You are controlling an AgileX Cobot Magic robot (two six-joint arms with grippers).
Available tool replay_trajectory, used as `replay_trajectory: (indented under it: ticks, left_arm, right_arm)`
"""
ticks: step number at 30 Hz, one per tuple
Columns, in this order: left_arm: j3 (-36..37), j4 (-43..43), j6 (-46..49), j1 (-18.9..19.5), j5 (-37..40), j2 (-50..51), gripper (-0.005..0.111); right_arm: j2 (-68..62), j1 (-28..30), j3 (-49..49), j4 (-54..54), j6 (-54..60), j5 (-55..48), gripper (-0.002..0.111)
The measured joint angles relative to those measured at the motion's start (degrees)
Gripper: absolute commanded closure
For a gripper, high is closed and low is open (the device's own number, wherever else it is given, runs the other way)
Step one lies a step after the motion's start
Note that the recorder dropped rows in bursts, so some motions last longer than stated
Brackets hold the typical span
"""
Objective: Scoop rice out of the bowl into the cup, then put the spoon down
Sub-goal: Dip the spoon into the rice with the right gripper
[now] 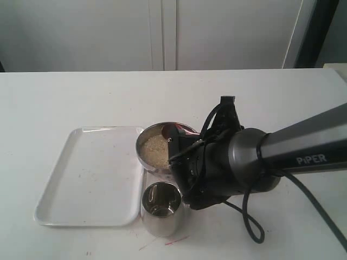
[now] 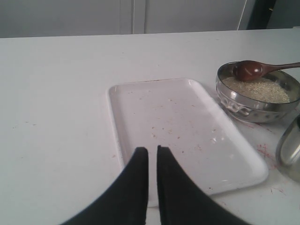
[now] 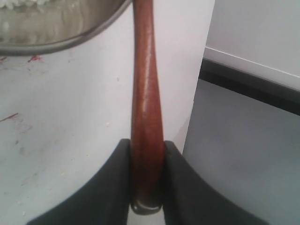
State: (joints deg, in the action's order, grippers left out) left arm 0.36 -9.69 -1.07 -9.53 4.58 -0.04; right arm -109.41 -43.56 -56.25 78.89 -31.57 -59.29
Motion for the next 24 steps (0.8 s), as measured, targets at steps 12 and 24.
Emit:
replay_trajectory:
  ticks: [12, 24]
  left_arm:
    - [0.00, 0.00, 0.00, 0.00, 0.00, 0.00, 0.092]
    - [0.00, 0.00, 0.00, 0.00, 0.00, 0.00, 0.092]
  right_arm:
    - [0.00, 0.00, -0.13, -1.82, 1.38, -0.23, 0.108]
    - [0.00, 0.00, -0.57, -5.69, 4.54, 0.68, 0.108]
